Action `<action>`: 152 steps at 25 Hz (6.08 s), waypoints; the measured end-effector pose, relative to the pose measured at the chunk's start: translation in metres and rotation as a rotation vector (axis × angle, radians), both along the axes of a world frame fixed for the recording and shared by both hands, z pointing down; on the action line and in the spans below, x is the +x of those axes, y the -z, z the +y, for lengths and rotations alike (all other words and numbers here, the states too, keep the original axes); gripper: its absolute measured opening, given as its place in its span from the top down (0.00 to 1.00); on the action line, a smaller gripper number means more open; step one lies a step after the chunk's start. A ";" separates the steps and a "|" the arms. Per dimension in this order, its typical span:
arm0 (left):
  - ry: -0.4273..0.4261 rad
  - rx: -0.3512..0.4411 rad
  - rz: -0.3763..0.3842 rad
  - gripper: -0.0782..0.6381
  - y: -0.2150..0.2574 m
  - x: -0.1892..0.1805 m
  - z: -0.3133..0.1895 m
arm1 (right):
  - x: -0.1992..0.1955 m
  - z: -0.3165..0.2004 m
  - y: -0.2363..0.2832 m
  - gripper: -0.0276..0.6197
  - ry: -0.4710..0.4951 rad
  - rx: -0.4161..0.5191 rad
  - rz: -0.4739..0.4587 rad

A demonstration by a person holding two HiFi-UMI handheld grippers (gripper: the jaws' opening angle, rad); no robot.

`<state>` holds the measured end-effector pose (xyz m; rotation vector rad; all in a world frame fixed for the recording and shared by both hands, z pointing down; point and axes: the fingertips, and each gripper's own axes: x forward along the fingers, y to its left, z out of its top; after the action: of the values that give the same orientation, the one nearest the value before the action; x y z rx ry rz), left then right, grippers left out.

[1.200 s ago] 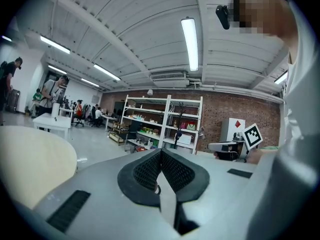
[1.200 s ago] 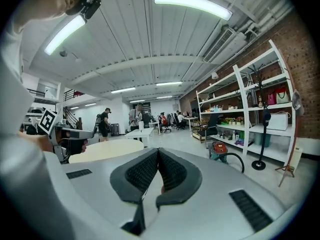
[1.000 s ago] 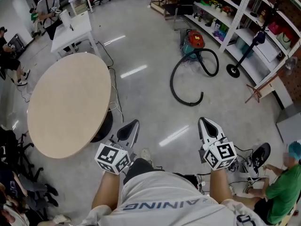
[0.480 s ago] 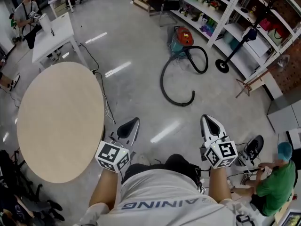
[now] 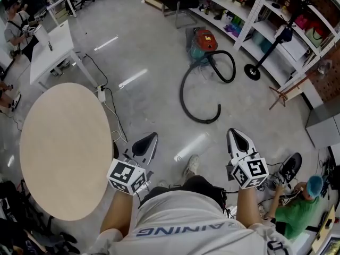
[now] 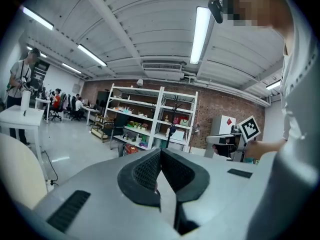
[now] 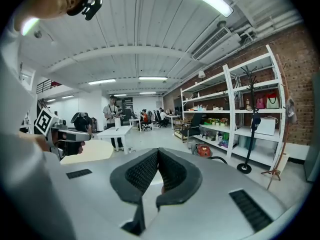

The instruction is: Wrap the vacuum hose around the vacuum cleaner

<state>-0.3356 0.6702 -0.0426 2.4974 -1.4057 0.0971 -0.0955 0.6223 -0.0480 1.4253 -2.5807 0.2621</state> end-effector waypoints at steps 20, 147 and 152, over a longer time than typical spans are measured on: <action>-0.019 -0.009 -0.011 0.87 0.005 0.171 -0.262 | 0.172 -0.244 -0.022 0.94 -0.022 -0.042 -0.042; -0.485 -0.370 0.042 0.87 -0.907 0.263 -0.596 | 0.173 -0.396 -1.109 0.59 1.235 -0.456 0.760; -0.431 -0.349 0.058 0.87 -0.845 0.236 -0.608 | 0.146 -0.410 -1.033 0.59 1.201 -0.438 0.692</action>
<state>-0.1001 0.0624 0.8023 2.4323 -0.7313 0.3211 0.0503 0.2121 0.9849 -0.2642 -2.1064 0.0928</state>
